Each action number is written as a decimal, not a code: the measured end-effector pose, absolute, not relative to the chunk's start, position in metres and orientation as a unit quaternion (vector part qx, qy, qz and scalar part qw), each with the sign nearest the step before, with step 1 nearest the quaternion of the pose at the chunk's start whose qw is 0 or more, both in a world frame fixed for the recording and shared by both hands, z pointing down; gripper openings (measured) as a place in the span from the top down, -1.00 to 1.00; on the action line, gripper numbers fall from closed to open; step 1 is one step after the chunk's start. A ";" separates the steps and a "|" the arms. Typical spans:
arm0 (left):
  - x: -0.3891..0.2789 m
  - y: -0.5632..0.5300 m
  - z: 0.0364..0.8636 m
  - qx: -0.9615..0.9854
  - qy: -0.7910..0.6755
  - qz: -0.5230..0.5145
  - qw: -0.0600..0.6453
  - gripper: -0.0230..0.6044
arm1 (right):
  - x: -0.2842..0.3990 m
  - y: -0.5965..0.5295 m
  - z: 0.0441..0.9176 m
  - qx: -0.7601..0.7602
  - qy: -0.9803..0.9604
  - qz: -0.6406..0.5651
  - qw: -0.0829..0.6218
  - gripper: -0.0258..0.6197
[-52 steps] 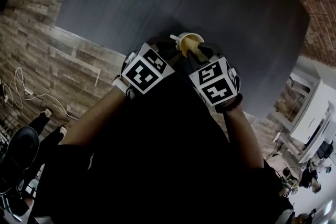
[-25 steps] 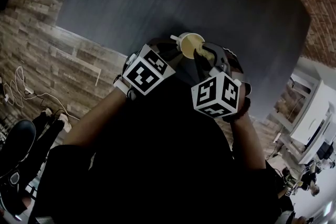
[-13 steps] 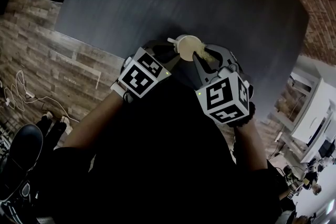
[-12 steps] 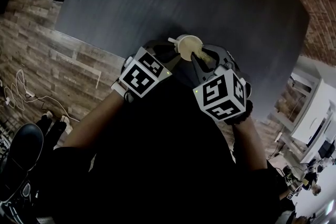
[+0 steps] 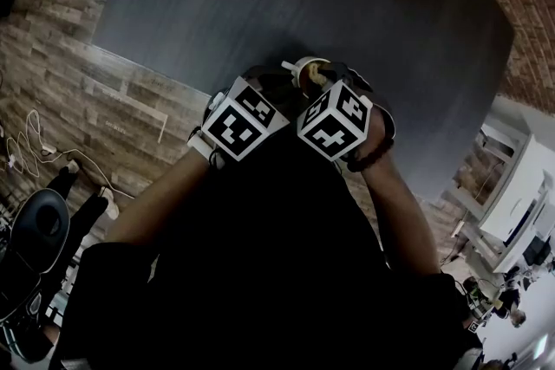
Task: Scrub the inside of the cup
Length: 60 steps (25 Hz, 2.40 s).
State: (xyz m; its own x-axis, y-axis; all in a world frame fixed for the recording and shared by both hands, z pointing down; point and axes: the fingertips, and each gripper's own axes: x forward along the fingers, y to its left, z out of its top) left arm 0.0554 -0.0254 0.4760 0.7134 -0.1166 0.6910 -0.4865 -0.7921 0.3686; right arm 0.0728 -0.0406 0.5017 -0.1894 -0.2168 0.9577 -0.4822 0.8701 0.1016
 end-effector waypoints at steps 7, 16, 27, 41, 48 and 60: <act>0.055 -0.025 0.477 0.883 -0.170 0.342 0.274 0.59 | 0.079 -0.038 0.463 0.240 -0.761 0.066 0.599 0.66; 0.053 -0.025 0.479 0.881 -0.170 0.349 0.270 0.59 | 0.105 -0.052 0.380 0.306 -0.789 0.063 0.529 0.66; 0.053 -0.029 0.476 0.882 -0.171 0.347 0.271 0.59 | 0.062 -0.046 0.451 0.218 -0.813 0.088 0.533 0.66; 0.056 -0.020 0.485 0.880 -0.159 0.352 0.277 0.60 | 0.087 -0.036 0.437 0.265 -0.812 0.138 0.502 0.66; 0.056 -0.021 0.481 0.879 -0.164 0.354 0.274 0.60 | 0.094 -0.036 0.428 0.254 -0.807 0.126 0.519 0.66; 0.067 -0.014 0.487 0.878 -0.156 0.361 0.273 0.59 | 0.075 -0.043 0.504 0.112 -0.784 0.097 0.603 0.66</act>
